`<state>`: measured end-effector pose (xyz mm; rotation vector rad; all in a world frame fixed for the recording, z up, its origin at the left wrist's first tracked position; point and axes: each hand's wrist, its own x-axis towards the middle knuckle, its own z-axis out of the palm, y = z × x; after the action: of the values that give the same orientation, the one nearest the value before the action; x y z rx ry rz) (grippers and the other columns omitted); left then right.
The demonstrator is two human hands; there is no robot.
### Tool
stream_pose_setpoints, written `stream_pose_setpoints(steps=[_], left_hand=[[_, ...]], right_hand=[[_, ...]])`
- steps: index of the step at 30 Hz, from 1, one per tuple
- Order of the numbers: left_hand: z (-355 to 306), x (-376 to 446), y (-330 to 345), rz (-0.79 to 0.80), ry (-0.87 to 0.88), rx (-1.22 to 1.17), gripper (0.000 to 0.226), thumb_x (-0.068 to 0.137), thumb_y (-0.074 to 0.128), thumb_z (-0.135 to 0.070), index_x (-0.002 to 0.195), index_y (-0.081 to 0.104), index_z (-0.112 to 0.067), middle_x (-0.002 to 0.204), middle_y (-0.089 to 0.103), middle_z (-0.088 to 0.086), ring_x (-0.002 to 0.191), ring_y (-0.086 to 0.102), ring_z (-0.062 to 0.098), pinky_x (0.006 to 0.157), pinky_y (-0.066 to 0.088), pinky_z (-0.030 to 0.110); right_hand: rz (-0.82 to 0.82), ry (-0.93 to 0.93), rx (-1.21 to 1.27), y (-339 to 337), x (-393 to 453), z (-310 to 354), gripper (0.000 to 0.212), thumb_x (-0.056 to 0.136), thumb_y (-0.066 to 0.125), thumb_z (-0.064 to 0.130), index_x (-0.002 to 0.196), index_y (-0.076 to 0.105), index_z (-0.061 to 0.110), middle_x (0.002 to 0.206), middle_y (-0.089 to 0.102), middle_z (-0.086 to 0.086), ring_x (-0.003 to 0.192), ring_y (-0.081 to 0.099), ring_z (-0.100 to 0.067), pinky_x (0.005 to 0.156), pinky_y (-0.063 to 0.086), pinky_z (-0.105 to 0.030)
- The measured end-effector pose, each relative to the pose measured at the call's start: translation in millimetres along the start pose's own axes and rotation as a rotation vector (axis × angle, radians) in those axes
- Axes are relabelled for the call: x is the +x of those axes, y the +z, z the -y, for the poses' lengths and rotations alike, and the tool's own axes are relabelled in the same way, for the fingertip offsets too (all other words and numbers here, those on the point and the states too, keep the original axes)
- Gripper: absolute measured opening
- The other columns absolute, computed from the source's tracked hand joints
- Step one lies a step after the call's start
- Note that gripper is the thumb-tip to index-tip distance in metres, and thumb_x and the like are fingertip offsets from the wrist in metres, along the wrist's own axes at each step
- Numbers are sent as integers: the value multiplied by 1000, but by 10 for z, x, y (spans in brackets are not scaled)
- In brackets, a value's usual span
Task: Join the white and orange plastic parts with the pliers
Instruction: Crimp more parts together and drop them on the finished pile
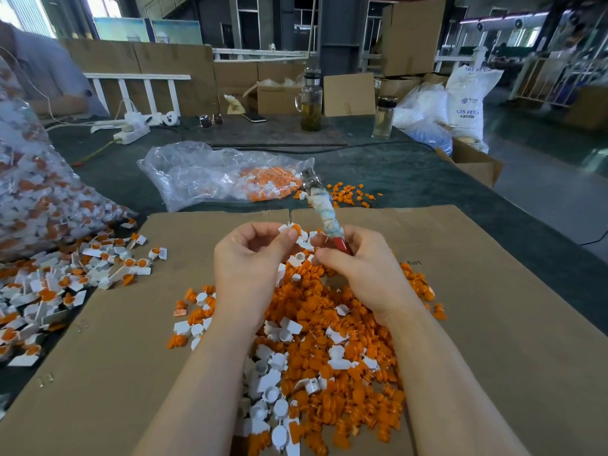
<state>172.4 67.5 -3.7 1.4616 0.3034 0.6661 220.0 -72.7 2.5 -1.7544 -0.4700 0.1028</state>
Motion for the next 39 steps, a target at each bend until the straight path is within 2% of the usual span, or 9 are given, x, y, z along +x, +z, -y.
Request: stream_pose_setpoints(steps=[4, 9, 14, 16, 18, 23, 30, 35, 39], left_hand=[[-8, 9, -24, 11, -42, -145, 7, 81, 77, -9, 85, 72, -10, 72, 75, 2, 68, 73, 14, 63, 55, 17], [-18, 28, -47, 6, -75, -239, 8, 79, 77, -9, 84, 70, -9, 72, 75, 3, 67, 72, 17, 65, 56, 21], [-28, 38, -71, -1, -93, -291, 7, 78, 76, -7, 81, 69, -9, 68, 73, 1, 62, 70, 15, 66, 58, 22], [-22, 37, -69, 1, -76, -242, 8, 78, 77, -7, 80, 69, -9, 68, 73, 2, 63, 71, 15, 64, 57, 22], [-7, 25, -53, 12, -36, -139, 8, 79, 78, -7, 79, 70, -10, 68, 74, 2, 65, 72, 16, 63, 56, 20], [26, 4, 30, 26, 21, 109, 13, 79, 81, -11, 73, 70, -17, 65, 73, -3, 63, 71, 10, 62, 58, 20], [12, 2, 29, 35, 25, 198, 14, 80, 81, -14, 73, 70, -19, 65, 73, -5, 65, 71, 10, 61, 56, 18], [7, -5, 23, 39, 19, 215, 12, 80, 81, -16, 74, 70, -20, 66, 73, -3, 67, 72, 13, 69, 58, 29], [12, -4, 29, 41, 22, 193, 12, 79, 81, -16, 75, 70, -20, 67, 73, -4, 68, 72, 13, 70, 58, 30]], right_hand=[[-7, -3, 13, -34, 1, -17, 14, 86, 68, 12, 88, 69, 26, 92, 70, -13, 88, 66, -36, 72, 57, -52], [106, -7, -74, -111, 2, -48, 12, 84, 68, 13, 96, 68, 15, 94, 66, -22, 87, 65, -39, 80, 53, -59], [208, -29, -217, -114, -10, -38, 32, 75, 66, 31, 99, 66, 8, 87, 63, -17, 83, 61, -35, 80, 50, -54], [169, -54, -233, -75, -4, -42, 21, 82, 69, 28, 95, 66, 12, 84, 64, -16, 76, 62, -34, 72, 52, -54], [71, -104, -221, -12, 2, -43, 8, 87, 69, 27, 85, 65, 21, 71, 62, -5, 63, 61, -27, 60, 54, -49], [-112, -211, -149, 122, 44, -49, 16, 86, 71, 26, 80, 59, 35, 60, 58, 25, 55, 55, -2, 55, 46, -28], [-107, -221, -131, 105, 41, -64, 12, 86, 72, 28, 91, 62, 30, 67, 61, 12, 58, 59, -3, 56, 49, -29], [-102, -208, -115, 100, 23, -42, 12, 87, 72, 28, 96, 63, 27, 76, 65, 10, 61, 61, -2, 57, 50, -25], [-82, -198, -110, 91, 23, -27, 11, 88, 71, 26, 95, 63, 29, 78, 65, 10, 67, 63, -5, 63, 57, -33]])
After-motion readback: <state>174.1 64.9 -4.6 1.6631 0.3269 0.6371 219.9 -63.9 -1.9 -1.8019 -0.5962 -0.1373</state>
